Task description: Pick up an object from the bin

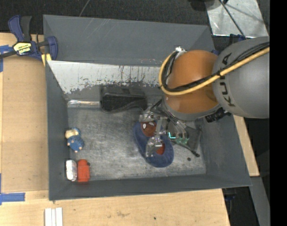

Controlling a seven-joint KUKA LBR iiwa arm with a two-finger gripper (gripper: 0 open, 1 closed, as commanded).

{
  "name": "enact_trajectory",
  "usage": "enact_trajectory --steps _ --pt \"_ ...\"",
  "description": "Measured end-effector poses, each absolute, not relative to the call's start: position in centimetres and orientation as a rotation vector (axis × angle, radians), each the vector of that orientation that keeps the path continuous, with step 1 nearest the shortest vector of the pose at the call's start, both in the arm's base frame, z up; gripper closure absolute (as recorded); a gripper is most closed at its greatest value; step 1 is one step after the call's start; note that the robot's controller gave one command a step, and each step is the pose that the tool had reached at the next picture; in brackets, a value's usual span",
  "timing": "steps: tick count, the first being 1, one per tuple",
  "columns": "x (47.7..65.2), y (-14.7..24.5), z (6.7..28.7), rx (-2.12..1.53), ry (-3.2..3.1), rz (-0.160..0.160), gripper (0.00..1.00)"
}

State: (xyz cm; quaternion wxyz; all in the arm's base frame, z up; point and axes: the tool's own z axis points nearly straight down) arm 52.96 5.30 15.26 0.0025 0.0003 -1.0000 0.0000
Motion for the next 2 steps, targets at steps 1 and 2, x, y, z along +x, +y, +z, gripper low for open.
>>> enact_trajectory --steps 1,2 --pt "54.56 1.21 8.64 -0.134 -3.152 -0.013 0.00" --pt "54.85 1.12 8.84 -0.139 -3.161 -0.015 1.00"
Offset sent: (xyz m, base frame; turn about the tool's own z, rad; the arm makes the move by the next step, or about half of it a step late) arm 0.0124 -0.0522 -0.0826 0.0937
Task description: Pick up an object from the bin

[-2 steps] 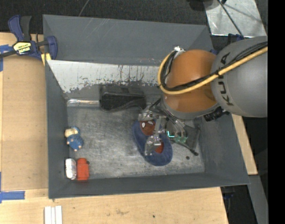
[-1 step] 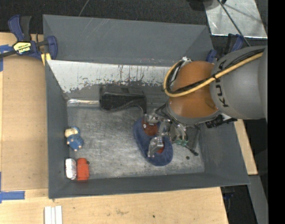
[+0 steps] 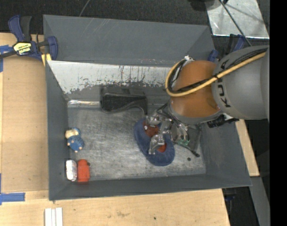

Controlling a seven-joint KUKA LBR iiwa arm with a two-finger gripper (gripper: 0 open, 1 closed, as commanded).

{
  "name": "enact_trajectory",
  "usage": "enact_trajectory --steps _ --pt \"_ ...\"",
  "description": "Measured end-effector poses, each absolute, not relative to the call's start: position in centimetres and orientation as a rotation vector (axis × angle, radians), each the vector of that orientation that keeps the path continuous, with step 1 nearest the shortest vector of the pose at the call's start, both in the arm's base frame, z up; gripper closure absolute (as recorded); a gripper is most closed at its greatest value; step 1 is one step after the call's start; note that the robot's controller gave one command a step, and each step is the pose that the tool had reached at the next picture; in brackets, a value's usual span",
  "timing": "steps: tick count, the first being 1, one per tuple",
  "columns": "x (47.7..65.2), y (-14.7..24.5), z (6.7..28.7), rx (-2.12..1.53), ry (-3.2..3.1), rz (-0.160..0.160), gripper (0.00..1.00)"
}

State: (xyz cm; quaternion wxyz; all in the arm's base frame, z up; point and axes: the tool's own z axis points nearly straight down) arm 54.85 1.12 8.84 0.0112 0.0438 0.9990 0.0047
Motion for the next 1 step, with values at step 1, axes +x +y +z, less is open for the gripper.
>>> enact_trajectory --steps 1 --pt "55.43 -1.88 26.65 -0.301 3.116 -0.003 1.00"
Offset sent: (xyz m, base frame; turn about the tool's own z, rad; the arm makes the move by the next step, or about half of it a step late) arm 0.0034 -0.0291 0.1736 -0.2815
